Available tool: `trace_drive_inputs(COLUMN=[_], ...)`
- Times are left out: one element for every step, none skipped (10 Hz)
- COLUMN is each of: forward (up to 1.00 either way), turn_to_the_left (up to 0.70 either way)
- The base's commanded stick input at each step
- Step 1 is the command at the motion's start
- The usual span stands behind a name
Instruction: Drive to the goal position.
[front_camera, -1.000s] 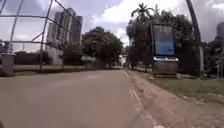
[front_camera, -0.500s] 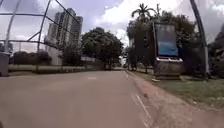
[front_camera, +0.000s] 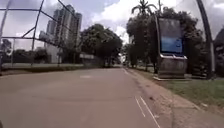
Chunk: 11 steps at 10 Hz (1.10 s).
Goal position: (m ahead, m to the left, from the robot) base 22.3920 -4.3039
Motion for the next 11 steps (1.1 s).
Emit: trace_drive_inputs(forward=[0.70,0.70,0.70,0.70,0.70,0.70,0.70,0.70,0.70,0.70,0.70], turn_to_the_left=[0.00,0.00,0.00,0.00,0.00,0.00,0.00,0.00,0.00,0.00,0.00])
